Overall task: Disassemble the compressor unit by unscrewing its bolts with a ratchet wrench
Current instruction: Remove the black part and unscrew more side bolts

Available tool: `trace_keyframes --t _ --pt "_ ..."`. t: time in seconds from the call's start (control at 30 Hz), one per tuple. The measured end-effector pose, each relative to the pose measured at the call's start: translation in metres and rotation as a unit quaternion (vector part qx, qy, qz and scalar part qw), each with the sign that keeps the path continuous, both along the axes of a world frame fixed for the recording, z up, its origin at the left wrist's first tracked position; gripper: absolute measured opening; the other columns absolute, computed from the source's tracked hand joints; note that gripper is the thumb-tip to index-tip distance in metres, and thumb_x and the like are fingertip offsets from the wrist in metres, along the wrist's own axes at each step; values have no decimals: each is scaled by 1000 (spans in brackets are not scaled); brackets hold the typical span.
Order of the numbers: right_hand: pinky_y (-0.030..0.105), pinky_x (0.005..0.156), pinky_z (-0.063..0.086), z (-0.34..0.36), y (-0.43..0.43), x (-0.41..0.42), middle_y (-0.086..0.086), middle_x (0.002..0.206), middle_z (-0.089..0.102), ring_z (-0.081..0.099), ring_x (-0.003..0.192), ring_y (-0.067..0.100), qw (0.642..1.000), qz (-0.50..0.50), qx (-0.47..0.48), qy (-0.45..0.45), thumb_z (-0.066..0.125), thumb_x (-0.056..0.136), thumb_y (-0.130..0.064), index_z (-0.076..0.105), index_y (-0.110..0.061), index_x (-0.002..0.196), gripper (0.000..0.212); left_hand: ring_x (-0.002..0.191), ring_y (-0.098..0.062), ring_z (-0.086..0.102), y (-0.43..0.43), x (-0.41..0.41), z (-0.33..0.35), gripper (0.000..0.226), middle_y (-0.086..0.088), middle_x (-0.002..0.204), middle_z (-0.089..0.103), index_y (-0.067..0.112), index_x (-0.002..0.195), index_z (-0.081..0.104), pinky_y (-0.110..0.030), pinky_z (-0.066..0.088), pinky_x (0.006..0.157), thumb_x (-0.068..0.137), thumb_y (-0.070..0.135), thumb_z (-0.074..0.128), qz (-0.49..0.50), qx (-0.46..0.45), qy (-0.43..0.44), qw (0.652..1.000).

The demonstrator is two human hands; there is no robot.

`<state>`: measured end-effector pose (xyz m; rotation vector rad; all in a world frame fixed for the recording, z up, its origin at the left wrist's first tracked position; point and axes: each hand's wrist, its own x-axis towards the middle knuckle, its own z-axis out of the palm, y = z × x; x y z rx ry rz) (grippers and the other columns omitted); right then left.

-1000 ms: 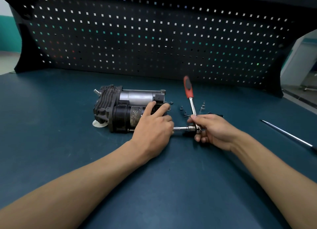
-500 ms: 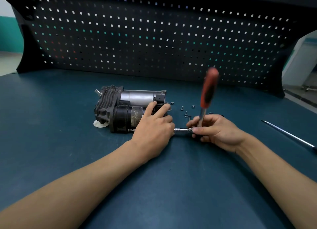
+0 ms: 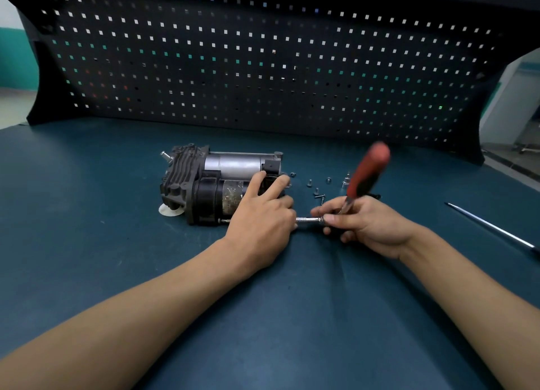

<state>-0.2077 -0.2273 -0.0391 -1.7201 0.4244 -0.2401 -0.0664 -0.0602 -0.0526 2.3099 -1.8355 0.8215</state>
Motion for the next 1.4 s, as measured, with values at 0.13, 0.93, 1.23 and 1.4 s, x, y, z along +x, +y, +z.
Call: trace_keyframes --t 0.13,0.93,1.23,1.4 --pt "18 42 41 4 -1 9 6 97 76 68 61 18 996 -58 60 35 68 84 -39 70 -13 98 29 141 -23 26 0 0 0 36 11 99 65 22 92 71 -50 7 114 101 39 41 4 2 6 1000" --pt "21 51 50 4 -8 -8 12 94 70 70 73 21 998 35 52 -16 81 66 -9 78 -17 84 20 136 -26 34 3 -1 1 28 11 94 66 23 85 72 -50 17 114 94 39 52 0 5 -20 1000" --pt "23 58 50 -1 -7 -6 1 101 77 65 76 10 992 59 -109 -29 77 76 9 76 -12 71 22 139 -32 30 5 1 2 28 6 100 64 20 93 69 -56 14 113 97 39 49 -11 38 -52 998" --pt "24 61 51 -6 -8 -5 2 104 77 66 79 16 985 65 -157 -36 75 82 7 76 -6 75 15 141 -34 24 6 2 2 27 4 103 62 20 97 68 -58 8 113 100 31 43 -4 53 -64 997"
